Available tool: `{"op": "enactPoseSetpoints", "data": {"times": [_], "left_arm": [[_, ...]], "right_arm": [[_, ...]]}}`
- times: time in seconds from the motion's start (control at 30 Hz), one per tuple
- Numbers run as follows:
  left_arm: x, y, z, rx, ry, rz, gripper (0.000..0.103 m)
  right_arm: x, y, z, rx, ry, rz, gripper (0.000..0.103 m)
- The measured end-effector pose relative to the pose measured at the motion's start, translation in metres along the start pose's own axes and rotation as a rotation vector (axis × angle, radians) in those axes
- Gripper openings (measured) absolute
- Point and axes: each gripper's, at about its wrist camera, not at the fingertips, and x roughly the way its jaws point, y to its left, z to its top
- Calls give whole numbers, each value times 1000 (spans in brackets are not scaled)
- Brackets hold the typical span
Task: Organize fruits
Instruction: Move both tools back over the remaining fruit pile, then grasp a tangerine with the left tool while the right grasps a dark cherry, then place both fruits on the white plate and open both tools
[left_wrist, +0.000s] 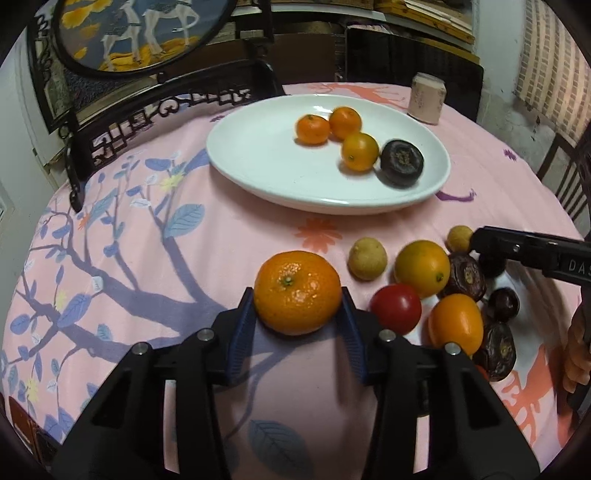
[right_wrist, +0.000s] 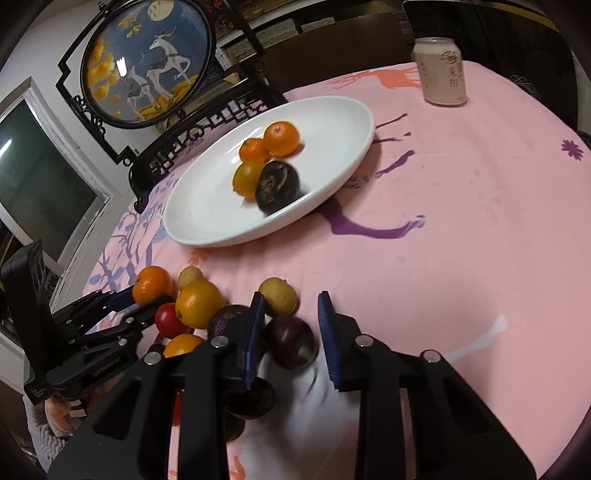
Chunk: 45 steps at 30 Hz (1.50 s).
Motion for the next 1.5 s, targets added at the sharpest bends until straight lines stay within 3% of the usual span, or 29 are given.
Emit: {"op": "enactPoseSetpoints", "data": {"times": [0.1,0.27,0.7,0.87,1.0,1.1,1.17,1.2,1.27,1.5], "left_arm": [[-7,10,3,-39,-20,-10,45],[-2,14,3,-52,2,-5,45],[-1,13,2,-47,6,3,45],[-22,15,22,-68,-74,-7,45],[-12,10,56,-76,-85,-5,45],[5,12,75,-114,-79,7,45],[15,15,80,-144,-62,-6,46],[19,16,80,-148,-53,-16,48],[20,19,77,-144,-59,-8,61],[-5,29,62,-171,-105,-10,74]], "right_arm": [[-8,-6,3,18,-14,11,30],[4,-1,-4,-2,73,42,30],[-7,1,-11,1,43,53,30],[-27,17,10,-13,-49,75,30],[-15,33,46,-29,-79,62,30],[8,42,66,-29,-80,98,30],[20,39,68,12,-82,105,58],[22,37,68,26,-84,98,82],[18,30,65,27,-115,105,83],[-3,10,49,113,-93,123,83]]}}
